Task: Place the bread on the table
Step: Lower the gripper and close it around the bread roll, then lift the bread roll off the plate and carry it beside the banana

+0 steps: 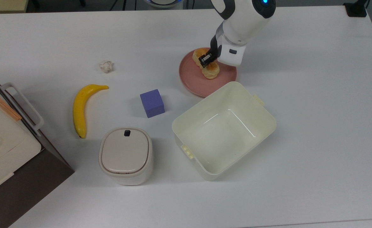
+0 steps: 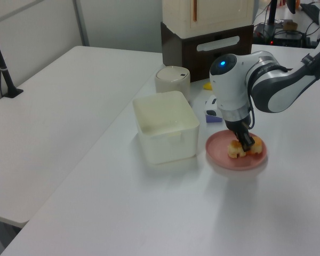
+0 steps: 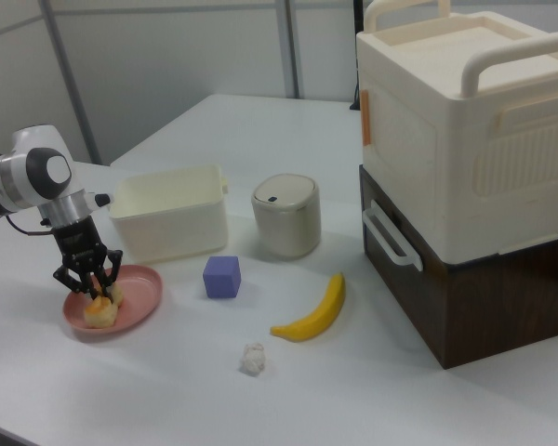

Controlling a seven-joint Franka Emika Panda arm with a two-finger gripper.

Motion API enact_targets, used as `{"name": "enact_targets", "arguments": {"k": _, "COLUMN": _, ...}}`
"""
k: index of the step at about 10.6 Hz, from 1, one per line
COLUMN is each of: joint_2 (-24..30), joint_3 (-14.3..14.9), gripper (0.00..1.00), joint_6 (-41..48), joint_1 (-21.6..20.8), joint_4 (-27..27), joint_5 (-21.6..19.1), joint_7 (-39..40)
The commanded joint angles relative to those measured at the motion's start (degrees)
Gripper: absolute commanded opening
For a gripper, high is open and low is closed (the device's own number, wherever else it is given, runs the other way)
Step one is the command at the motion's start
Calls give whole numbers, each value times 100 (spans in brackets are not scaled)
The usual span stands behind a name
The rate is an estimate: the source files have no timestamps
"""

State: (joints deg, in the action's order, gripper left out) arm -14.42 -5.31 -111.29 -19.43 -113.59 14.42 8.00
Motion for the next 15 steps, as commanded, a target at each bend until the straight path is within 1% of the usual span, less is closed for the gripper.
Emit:
{"name": "enact_targets", "arguments": {"k": 1, "joint_2": 289, "joint_3": 30, "gripper": 0, "joint_6": -60, "joint_1": 219, "joint_4": -6, "joint_5": 0, "joint_7": -106}}
{"name": "enact_targets", "arguments": {"k": 4, "joint_2": 747, "joint_3": 38, "gripper": 0, "joint_6": -7, "joint_1": 685, "joint_4": 134, "joint_5": -18, "joint_7": -106}}
{"name": "enact_targets", "arguments": {"k": 7, "joint_2": 950, "joint_3": 65, "gripper": 0, "joint_6": 300, "joint_1": 1115, "joint_4": 144, "joint_5": -18, "joint_7": -106}}
{"name": "enact_targets", "arguments": {"k": 8, "joint_2": 968, "joint_3": 73, "gripper": 0, "joint_6": 344, "joint_1": 1300, "joint_4": 144, "joint_5": -9, "joint_7": -106}}
{"name": "enact_targets", "arguments": {"k": 11, "joint_2": 950, "joint_3": 82, "gripper": 0, "joint_6": 424, "joint_1": 1678, "joint_4": 109, "joint_5": 26, "joint_7": -89}}
{"name": "enact_targets", "arguments": {"k": 12, "joint_2": 907, "joint_3": 82, "gripper": 0, "joint_6": 424, "joint_1": 1766, "joint_4": 100, "joint_5": 61, "joint_7": -71}}
{"name": "enact_targets", "arguments": {"k": 15, "joint_2": 696, "joint_3": 82, "gripper": 0, "joint_6": 380, "joint_1": 1829, "joint_4": -111, "joint_5": 228, "joint_7": -45}}
